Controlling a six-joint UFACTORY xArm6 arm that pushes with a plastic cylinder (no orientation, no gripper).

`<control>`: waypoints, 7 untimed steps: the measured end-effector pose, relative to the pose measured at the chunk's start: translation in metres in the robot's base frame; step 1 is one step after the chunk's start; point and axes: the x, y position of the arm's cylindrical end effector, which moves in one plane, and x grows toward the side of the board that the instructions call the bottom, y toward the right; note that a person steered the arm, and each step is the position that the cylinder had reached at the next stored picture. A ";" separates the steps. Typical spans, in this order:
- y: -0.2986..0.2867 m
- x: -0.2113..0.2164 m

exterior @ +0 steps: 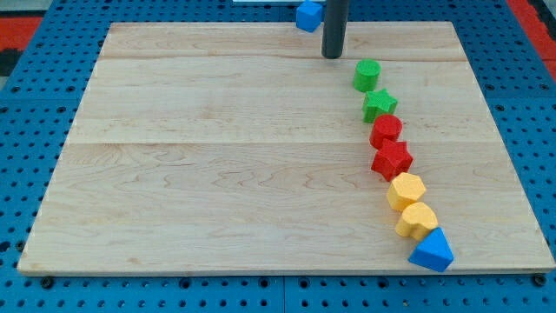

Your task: Move your arm towards blue cube

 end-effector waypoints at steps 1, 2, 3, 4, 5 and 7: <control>0.067 -0.022; 0.151 -0.022; 0.156 -0.022; 0.167 0.011; 0.236 0.044; 0.252 0.251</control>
